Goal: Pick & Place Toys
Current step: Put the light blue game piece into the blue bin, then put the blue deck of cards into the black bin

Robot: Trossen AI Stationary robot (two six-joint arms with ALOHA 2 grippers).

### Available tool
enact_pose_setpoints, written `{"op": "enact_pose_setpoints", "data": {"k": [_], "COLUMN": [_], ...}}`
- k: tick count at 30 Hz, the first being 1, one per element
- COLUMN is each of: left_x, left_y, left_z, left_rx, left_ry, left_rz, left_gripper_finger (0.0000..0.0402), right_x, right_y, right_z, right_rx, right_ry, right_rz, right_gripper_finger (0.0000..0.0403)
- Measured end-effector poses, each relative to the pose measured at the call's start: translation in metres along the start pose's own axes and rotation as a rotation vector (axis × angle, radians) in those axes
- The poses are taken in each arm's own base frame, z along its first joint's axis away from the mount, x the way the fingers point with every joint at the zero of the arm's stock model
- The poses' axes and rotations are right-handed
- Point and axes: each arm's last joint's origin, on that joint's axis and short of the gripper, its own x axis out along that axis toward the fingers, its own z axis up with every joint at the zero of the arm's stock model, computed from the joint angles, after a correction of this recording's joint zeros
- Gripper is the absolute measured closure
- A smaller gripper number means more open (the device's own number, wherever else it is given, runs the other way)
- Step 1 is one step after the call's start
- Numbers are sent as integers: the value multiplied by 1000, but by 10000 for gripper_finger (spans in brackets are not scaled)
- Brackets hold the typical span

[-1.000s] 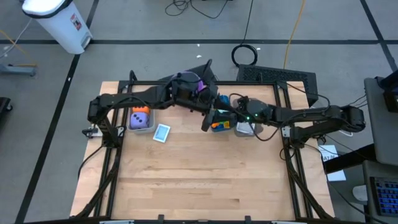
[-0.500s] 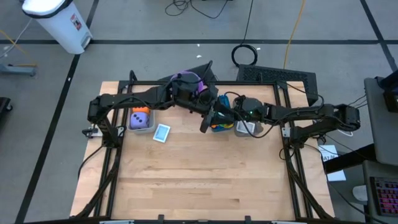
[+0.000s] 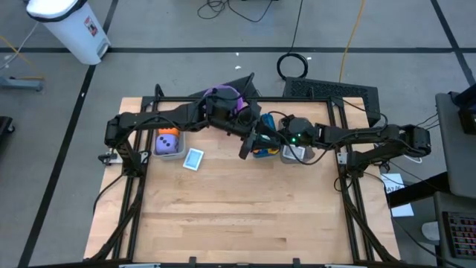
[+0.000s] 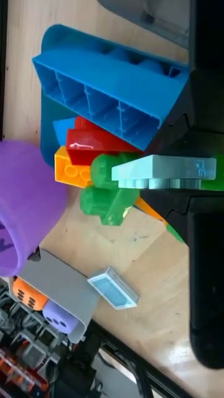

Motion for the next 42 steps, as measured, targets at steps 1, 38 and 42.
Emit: {"op": "enact_pose_setpoints", "data": {"k": [1, 38, 42], "left_x": [0, -1, -12], "left_y": [0, 3, 8], "left_z": [0, -1, 4], "left_rx": [0, -5, -14], "left_ry": [0, 18, 29], "left_rz": [0, -6, -13], "left_gripper_finger": [185, 186, 186], "right_x": [0, -5, -14], "right_y": [0, -3, -3], "right_z": [0, 13, 22], "right_rx": [0, -40, -47], "right_ry": [2, -65, -119], "right_rz": [-3, 21, 46], "right_gripper_finger": [359, 276, 275]}}
